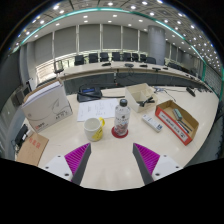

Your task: Pour water

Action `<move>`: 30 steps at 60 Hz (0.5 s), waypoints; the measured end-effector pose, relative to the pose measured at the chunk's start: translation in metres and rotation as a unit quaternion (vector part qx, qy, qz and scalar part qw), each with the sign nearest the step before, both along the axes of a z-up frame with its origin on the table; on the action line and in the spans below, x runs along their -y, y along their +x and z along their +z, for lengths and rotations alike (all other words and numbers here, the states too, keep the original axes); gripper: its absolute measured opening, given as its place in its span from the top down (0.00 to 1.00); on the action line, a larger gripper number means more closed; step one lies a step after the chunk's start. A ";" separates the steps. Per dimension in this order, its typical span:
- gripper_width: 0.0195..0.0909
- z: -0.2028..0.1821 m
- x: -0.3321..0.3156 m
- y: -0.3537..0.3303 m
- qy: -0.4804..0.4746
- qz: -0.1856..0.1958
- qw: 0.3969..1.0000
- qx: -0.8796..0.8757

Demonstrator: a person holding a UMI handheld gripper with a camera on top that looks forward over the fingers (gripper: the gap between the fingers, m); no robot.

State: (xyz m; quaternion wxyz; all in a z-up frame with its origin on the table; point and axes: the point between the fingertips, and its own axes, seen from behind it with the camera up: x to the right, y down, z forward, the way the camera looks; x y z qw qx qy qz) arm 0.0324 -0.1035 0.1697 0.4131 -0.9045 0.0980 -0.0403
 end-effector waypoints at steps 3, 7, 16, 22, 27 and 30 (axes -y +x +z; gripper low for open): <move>0.07 0.013 0.024 -0.013 -0.004 0.004 1.000 0.005; 0.06 0.026 0.054 -0.028 -0.009 0.011 1.000 0.014; 0.06 0.044 0.105 -0.059 -0.014 0.020 1.000 0.015; 0.06 0.052 0.128 -0.068 -0.010 0.019 1.000 0.019; 0.06 0.055 0.140 -0.067 -0.005 0.011 0.999 0.030; 0.06 0.057 0.145 -0.069 -0.002 0.011 1.000 0.028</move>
